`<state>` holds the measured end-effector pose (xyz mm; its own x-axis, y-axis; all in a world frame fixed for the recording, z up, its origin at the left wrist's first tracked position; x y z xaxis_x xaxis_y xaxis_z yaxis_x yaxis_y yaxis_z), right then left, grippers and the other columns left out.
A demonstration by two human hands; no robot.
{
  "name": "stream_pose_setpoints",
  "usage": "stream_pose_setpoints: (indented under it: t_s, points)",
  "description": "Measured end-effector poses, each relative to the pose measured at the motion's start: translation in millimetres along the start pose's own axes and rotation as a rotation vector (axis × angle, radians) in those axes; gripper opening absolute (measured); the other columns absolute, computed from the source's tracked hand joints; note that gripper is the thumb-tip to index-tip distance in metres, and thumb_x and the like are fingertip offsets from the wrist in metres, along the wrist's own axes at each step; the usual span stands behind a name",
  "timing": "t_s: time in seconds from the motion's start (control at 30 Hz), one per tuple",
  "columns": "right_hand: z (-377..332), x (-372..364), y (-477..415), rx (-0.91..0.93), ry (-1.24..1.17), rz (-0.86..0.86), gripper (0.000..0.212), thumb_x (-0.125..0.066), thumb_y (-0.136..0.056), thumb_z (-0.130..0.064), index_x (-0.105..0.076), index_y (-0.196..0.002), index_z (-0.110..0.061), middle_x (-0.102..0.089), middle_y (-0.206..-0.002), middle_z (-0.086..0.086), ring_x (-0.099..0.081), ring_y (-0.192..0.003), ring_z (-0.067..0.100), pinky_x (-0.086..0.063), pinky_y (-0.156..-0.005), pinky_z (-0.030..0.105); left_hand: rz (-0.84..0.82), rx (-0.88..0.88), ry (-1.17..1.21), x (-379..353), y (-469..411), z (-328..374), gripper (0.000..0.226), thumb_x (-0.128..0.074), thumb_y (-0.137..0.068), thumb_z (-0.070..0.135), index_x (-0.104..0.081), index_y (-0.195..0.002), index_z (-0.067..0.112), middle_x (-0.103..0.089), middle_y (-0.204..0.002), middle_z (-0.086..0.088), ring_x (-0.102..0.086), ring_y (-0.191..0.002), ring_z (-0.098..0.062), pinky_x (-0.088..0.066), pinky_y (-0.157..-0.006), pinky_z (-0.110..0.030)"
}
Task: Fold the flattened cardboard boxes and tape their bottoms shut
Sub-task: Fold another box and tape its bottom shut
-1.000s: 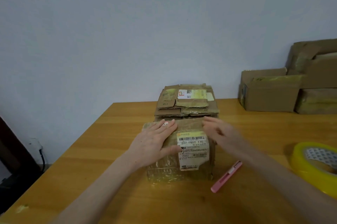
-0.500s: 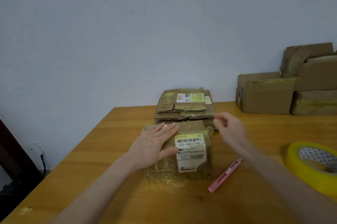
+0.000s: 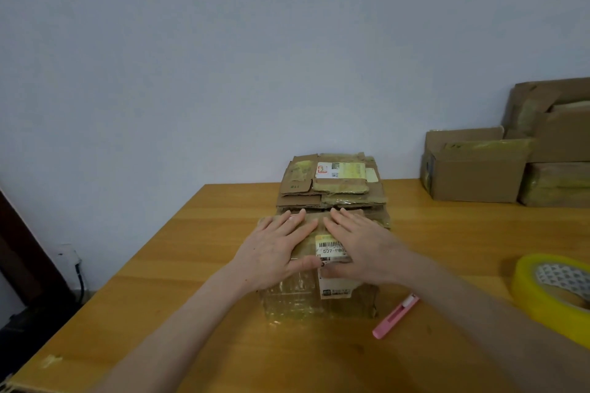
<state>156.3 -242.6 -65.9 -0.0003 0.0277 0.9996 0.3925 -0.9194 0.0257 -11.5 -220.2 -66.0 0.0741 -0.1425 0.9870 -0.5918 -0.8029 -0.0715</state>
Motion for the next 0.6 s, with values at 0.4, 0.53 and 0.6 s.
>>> stream_pose_setpoints:
  t_s: [0.4,0.53,0.6]
  points:
    - [1.6,0.1,-3.8,-0.041,0.015,0.011,0.097,-0.038,-0.082,-0.072,0.006,-0.150,-0.020,0.013,-0.157,0.006,0.007,-0.145,0.021,-0.001,-0.116,0.040,-0.017,-0.085,-0.025,-3.4,-13.5,-8.1,0.086,-0.001,-0.076,0.076,0.003,-0.151,0.032,0.006,-0.158,0.005,0.006,-0.146,-0.012,0.003,-0.119,-0.036]
    - [4.1,-3.4,-5.9,-0.038,0.017,0.005,0.096,-0.035,-0.082,-0.074,0.005,-0.150,-0.020,0.013,-0.157,0.005,0.008,-0.145,0.020,-0.003,-0.119,0.041,-0.034,-0.060,0.007,-1.4,-12.6,-5.6,0.091,0.001,-0.072,0.075,-0.001,-0.151,0.029,0.006,-0.158,0.004,0.004,-0.146,-0.010,0.004,-0.117,-0.033]
    - [5.2,-3.8,-6.2,-0.030,0.010,0.008,0.098,-0.036,-0.081,-0.075,0.006,-0.150,-0.019,0.013,-0.157,0.005,0.008,-0.145,0.019,-0.002,-0.119,0.039,-0.036,-0.062,0.011,0.2,-10.6,-4.3,0.089,0.000,-0.073,0.074,0.001,-0.150,0.031,0.006,-0.158,0.004,0.004,-0.146,-0.011,0.003,-0.118,-0.034]
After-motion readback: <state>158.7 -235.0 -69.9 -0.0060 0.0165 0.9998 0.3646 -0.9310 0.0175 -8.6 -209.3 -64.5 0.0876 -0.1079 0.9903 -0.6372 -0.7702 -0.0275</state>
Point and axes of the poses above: each hand's wrist, its own y-axis away from the middle knuckle, its own x-axis out of the back of the hand, z = x × y, the point moved 3 cm from there along -y, towards the middle knuckle
